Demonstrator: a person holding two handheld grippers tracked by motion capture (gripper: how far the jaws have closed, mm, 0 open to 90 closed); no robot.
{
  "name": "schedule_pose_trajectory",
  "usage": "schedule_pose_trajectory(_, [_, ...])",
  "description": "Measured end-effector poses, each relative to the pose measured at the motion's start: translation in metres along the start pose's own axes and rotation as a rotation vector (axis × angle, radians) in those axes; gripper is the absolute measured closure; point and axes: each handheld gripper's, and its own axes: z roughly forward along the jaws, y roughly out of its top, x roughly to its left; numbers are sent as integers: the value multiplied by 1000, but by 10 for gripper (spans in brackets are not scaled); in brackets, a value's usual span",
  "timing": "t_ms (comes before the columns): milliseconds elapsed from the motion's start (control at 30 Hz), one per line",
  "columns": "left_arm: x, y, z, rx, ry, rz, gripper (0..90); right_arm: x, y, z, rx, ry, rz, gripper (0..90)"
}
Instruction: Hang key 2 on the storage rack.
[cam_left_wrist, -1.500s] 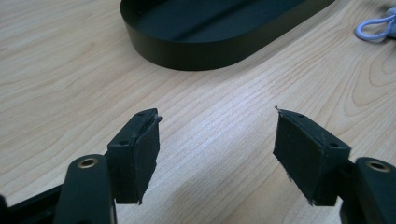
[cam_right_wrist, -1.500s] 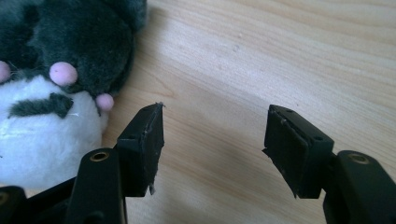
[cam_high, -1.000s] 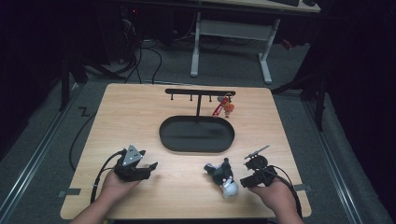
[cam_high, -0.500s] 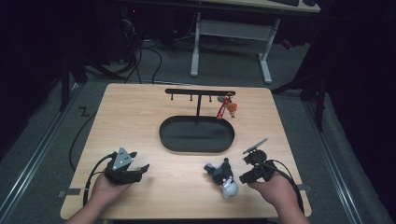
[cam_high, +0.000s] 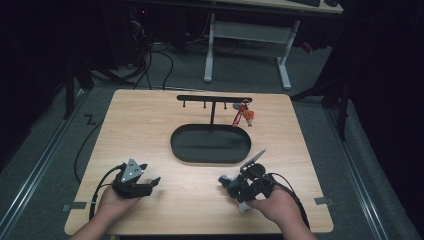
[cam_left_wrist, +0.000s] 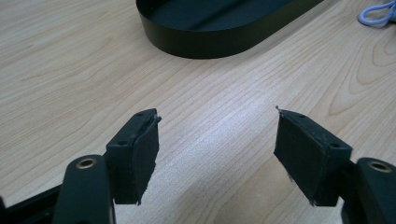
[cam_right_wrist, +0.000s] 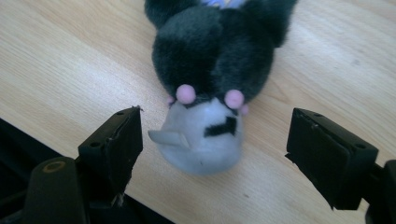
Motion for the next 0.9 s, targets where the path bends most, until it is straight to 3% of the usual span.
schedule_pose_trajectory(33, [0,0,0,0,-1,0,309,2,2,7,11,-4,-27,188])
schedule_pose_trajectory(167, [-1,0,2,5,-5,5,309,3,5,18,32,-7,-48,200])
schedule_pose_trajectory(200, [-1,0,2,5,-6,6,309,4,6,24,54,-7,-25,206])
schedule_pose_trajectory(233, [-2,0,2,7,-8,7,309,3,7,27,52,-7,-44,208])
schedule_pose_trajectory(300, [-1,0,2,5,-8,7,309,3,7,29,59,-6,-26,209])
schedule_pose_trajectory(400, [-1,0,1,2,-7,3,309,3,8,40,88,-7,-33,277])
schedule_pose_trajectory(567, [-1,0,2,5,-12,7,309,1,6,45,94,4,-28,388])
schedule_pose_trajectory(667, [-2,0,2,5,-14,8,309,1,6,46,95,4,-34,406])
schedule_pose_trajectory(833, [-2,0,1,4,-11,12,310,6,7,44,99,-27,-93,475])
schedule_pose_trajectory(900, [-2,0,1,3,-10,12,310,6,7,43,100,-29,-96,480])
